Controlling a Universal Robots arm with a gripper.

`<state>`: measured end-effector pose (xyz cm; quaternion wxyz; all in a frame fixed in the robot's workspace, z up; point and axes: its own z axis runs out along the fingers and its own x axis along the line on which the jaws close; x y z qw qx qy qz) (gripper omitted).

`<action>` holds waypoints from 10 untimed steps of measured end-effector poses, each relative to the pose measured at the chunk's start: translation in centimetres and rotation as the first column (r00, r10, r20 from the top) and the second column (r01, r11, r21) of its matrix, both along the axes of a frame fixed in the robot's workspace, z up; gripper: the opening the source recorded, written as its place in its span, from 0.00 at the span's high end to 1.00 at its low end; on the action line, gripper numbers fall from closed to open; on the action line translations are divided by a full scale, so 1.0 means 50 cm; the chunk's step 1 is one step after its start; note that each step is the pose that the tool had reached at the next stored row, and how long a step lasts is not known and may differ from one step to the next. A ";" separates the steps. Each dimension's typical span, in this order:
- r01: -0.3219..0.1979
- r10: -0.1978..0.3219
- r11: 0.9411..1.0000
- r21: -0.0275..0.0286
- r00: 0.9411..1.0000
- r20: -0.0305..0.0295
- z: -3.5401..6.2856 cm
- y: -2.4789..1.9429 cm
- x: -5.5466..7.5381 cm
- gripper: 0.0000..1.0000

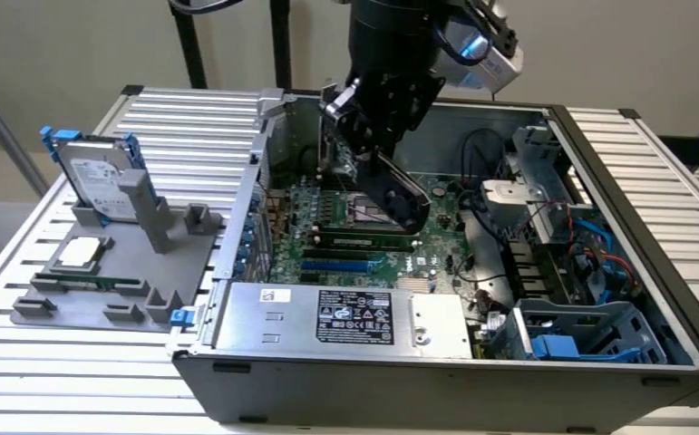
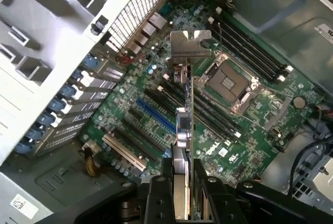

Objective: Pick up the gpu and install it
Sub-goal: 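Insert the gpu into the slot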

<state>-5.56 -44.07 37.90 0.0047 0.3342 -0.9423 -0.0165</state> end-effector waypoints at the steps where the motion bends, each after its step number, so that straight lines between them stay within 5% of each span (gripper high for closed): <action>1: -0.019 0.019 1.000 0.000 1.000 0.000 -0.001 0.0000 0.000 1.00; 6: -0.109 0.109 0.994 0.000 0.994 0.000 -0.006 0.0000 0.000 1.00; 10: -0.181 0.181 0.984 0.000 0.984 0.000 -0.011 0.0000 0.000 1.00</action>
